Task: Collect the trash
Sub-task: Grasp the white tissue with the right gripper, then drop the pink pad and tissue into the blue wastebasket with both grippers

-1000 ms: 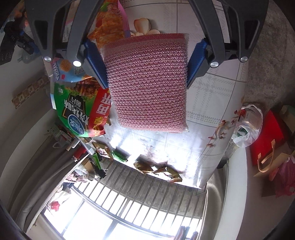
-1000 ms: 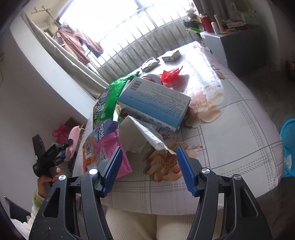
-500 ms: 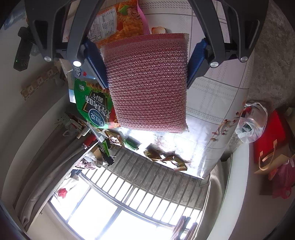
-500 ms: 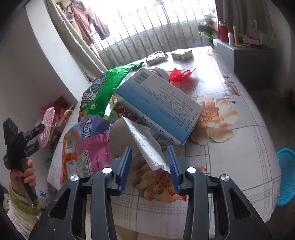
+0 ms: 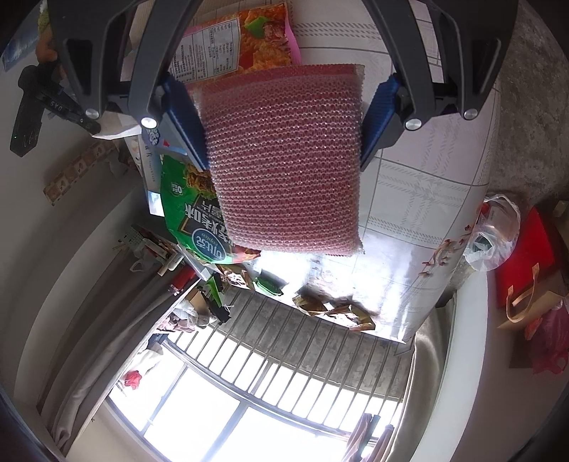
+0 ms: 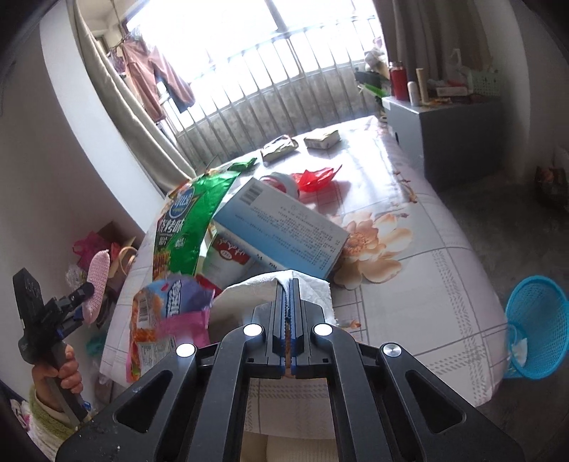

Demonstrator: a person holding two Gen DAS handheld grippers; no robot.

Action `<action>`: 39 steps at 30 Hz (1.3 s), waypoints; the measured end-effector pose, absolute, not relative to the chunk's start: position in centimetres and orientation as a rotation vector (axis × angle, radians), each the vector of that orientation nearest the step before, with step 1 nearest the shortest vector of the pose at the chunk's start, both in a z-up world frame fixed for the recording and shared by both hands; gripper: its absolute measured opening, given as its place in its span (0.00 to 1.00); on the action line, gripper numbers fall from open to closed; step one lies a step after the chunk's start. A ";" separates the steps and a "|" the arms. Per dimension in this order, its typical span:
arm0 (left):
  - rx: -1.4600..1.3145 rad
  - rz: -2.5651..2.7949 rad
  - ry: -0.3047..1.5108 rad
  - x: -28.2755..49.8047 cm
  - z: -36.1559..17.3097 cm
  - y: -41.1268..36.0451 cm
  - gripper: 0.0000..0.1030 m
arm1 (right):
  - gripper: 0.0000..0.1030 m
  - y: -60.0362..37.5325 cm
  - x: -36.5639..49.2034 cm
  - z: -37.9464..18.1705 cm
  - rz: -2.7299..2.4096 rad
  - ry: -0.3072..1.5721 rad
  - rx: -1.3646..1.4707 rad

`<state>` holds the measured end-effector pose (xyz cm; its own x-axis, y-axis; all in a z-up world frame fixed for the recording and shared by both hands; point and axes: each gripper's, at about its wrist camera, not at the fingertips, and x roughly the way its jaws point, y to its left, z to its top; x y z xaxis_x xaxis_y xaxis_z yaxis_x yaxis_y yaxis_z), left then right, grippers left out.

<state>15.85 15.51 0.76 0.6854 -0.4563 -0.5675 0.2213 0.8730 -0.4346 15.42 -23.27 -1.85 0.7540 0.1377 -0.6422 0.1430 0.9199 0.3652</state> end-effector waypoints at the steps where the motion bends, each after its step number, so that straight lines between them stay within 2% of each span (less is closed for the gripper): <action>1: -0.344 -0.391 0.719 15.8 0.8 15.4 0.76 | 0.00 -23.8 15.0 -1.6 -0.018 0.706 0.423; 12: -0.314 -0.436 0.715 14.9 1.5 12.3 0.76 | 0.00 -29.0 10.8 -0.1 -0.154 0.613 0.515; 39: -0.208 -0.553 0.679 12.5 5.0 4.5 0.76 | 0.00 -36.0 2.7 -0.9 -0.292 0.497 0.673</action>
<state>12.52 4.52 4.96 0.6417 -0.5470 -0.5375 0.4153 0.8371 -0.3561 2.68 -36.01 -0.92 0.8445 -0.0991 -0.5263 0.4120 0.7480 0.5204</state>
